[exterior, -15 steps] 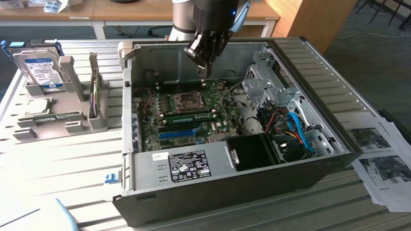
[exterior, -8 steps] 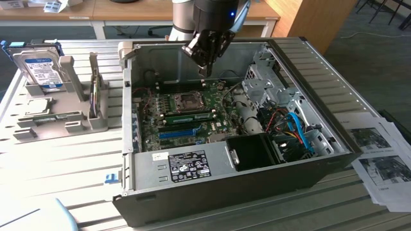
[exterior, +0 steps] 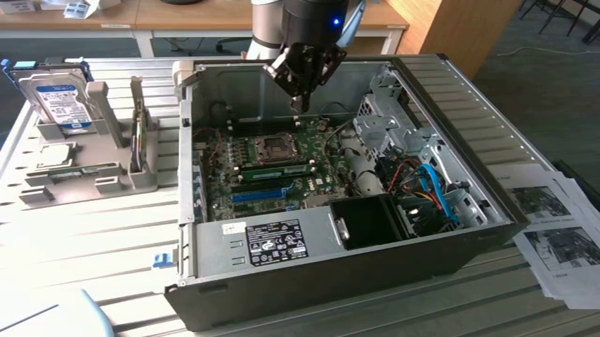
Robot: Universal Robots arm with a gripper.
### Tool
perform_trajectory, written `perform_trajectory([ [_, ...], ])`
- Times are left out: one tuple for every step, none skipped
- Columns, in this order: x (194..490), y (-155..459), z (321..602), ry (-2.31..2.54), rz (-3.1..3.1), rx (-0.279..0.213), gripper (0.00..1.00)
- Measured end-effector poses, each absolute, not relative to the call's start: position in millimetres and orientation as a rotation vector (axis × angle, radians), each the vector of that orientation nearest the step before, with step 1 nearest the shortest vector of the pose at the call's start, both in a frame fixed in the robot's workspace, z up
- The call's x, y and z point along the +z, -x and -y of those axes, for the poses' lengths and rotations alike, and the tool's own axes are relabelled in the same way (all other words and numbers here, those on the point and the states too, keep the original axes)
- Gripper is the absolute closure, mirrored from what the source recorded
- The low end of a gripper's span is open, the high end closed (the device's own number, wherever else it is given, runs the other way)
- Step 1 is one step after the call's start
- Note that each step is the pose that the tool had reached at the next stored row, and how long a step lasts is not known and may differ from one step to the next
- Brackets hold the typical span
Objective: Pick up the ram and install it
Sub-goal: 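Press down the ram until it locks into place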
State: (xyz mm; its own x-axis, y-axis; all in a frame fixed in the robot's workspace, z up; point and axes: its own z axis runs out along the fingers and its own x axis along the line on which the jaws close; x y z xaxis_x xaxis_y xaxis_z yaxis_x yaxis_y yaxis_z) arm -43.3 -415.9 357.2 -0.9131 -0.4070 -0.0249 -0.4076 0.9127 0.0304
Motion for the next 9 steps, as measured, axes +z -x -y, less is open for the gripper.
perform_trajectory([
  [357.2,43.3,415.9,0.627,-3.059,0.054,0.91],
  [357.1,43.3,415.9,0.604,-3.064,0.054,0.91],
  [357.0,43.4,415.9,0.581,-3.068,0.054,0.91],
  [356.9,43.4,415.9,0.559,-3.072,0.054,0.91],
  [356.9,43.4,415.9,0.534,-3.076,0.053,0.91],
  [356.8,43.5,415.9,0.512,-3.079,0.053,0.91],
  [356.7,43.5,415.9,0.490,-3.083,0.053,0.91],
  [356.7,43.6,415.9,0.468,-3.086,0.053,0.91],
  [356.6,43.6,415.9,0.446,-3.089,0.052,0.91],
])
